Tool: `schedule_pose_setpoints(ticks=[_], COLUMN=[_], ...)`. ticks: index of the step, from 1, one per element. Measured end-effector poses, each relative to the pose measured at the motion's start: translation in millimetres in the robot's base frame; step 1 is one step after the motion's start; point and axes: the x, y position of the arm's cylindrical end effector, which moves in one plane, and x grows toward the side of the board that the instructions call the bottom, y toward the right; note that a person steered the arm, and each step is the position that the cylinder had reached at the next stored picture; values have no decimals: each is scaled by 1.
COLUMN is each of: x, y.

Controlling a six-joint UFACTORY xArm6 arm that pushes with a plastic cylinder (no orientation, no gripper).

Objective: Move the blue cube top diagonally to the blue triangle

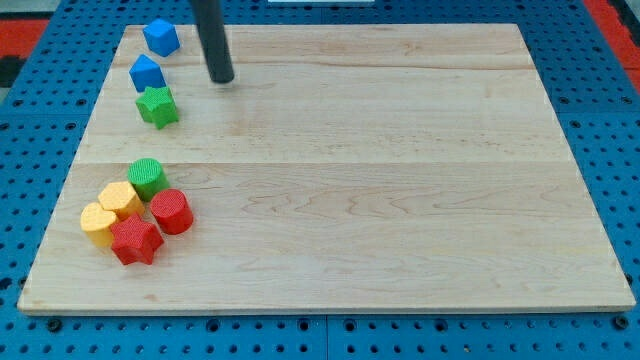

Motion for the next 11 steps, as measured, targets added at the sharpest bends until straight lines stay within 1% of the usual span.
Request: schedule_pose_setpoints(ticks=[1, 2, 3, 4, 6, 7, 8, 9, 10, 11], x=[-48, -68, -79, -79, -79, -67, -68, -67, -78, -79], y=[-56, -62, -56, -62, -126, -125, -106, -113, -105, -144])
